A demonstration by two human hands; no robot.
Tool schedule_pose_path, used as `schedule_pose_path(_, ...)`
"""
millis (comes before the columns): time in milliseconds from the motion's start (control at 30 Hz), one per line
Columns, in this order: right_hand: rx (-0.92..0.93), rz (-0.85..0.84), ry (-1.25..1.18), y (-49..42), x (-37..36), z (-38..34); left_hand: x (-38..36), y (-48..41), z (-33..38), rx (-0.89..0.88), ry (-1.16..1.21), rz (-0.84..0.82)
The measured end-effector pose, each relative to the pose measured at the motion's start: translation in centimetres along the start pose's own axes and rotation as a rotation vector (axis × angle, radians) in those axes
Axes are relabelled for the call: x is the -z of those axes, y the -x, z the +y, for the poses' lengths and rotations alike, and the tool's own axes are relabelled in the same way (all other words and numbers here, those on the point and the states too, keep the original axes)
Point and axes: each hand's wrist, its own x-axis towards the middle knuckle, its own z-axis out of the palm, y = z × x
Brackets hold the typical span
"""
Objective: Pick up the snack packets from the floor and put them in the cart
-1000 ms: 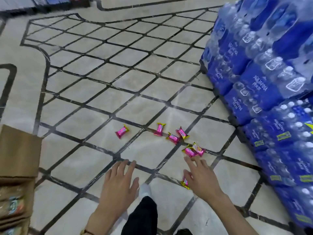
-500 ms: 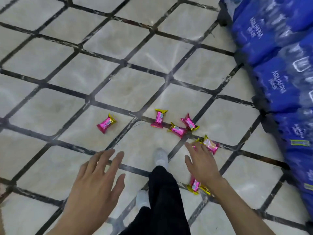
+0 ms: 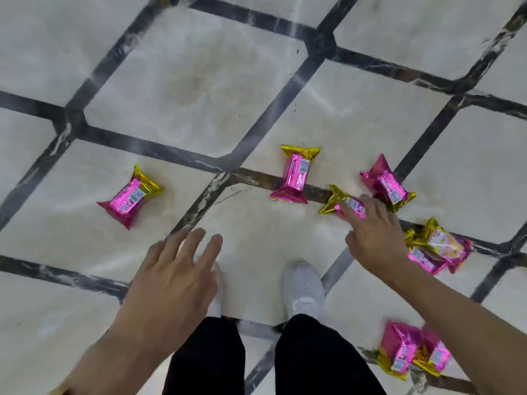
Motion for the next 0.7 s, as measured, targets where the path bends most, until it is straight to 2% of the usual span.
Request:
schedule_pose_path(100, -0.011, -0.033, 0.106, -3.8, -4.1, 0.5, -5.0, -3.3, -3.2, 0.002, -0.045, 0.027)
schedule_pose_path(200, -0.012, 0.004, 0.121, -5.7, -6.9, 0.8, -7.8, -5.6, -6.4, 0.044, -0.095, 0.052)
schedule_pose_path(333, -0.005, 0.103, 0.064, -7.2, -8.9, 1.3, -10.8, -7.4, -11.7, 0.258, -0.208, 0.045)
schedule_pose_path(467, -0.015, 0.168, -0.015, -6.8, -9.3, 0.8, -13.3, -8.9, -17.2, 0.390, -0.177, -0.043)
schedule_pose_path(700, -0.133, 0.275, -0.201, -4.6, -6.2, -2.9, -16.7, -10.1, -22.0, 0.394, -0.064, -0.037)
